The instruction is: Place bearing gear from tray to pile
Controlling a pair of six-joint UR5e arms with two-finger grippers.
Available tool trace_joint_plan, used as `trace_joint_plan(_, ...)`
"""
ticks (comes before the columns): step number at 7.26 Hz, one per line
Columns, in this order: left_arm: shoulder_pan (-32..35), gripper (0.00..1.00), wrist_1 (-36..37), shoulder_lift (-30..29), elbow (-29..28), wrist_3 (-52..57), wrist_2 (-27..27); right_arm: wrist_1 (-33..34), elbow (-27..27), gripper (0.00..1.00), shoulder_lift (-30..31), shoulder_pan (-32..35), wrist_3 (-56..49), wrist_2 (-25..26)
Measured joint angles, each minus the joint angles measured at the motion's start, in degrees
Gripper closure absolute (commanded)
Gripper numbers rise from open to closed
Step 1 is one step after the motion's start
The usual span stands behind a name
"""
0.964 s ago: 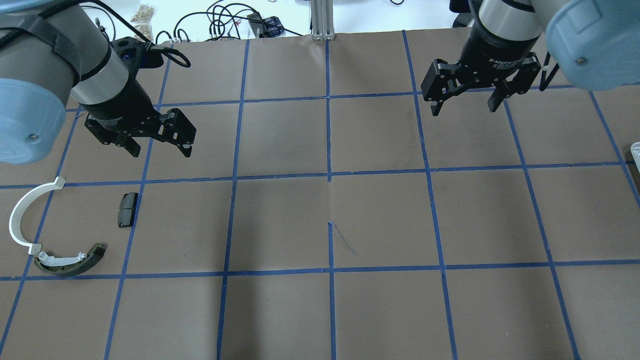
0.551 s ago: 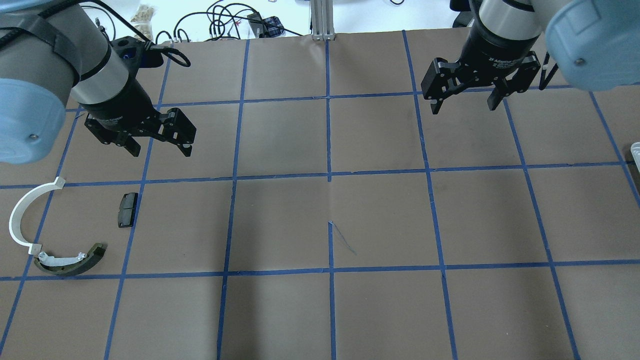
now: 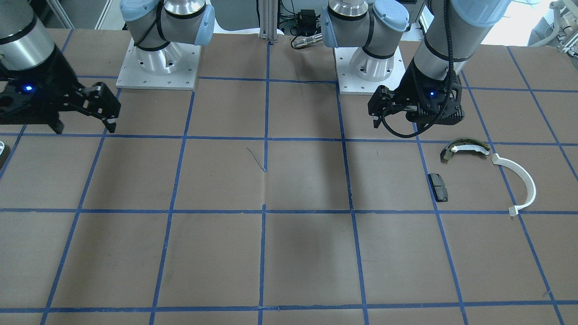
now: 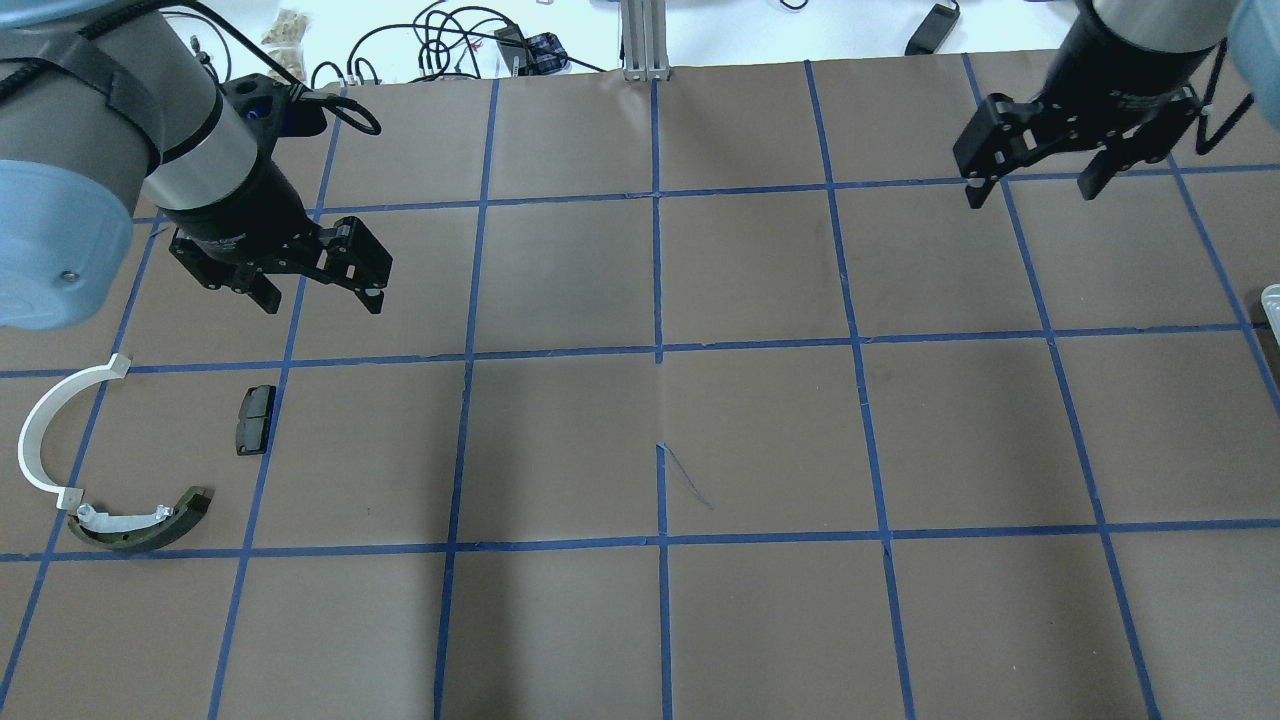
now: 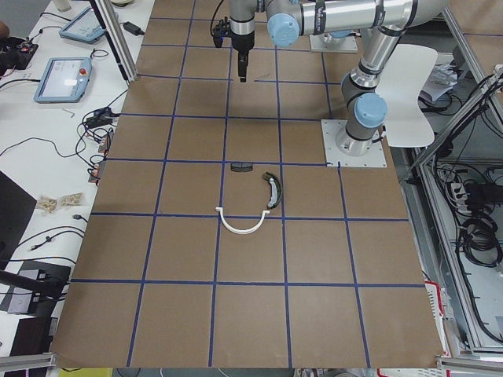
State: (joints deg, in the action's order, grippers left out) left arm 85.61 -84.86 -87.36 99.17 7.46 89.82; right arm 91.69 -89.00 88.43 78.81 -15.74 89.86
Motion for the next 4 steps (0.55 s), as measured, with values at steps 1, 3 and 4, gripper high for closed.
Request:
trace_joint_plan(1,0.0,0.0,0.13,-0.02,0.09,0.01,0.0,0.17,-0.02,0.0,-0.08,-5.05,-8.57,0.26)
trace_joint_plan(3,-0.01,0.0,0.31,-0.22,0.16,0.01,0.0,0.53,-0.03,0.0,-1.34,-16.62,-26.25,0.9)
trace_joint_plan(4,-0.01,0.0,0.46,-0.29,0.15,-0.01,-0.02,2.09,-0.03,0.0,-3.1,-22.04,-33.3,1.12)
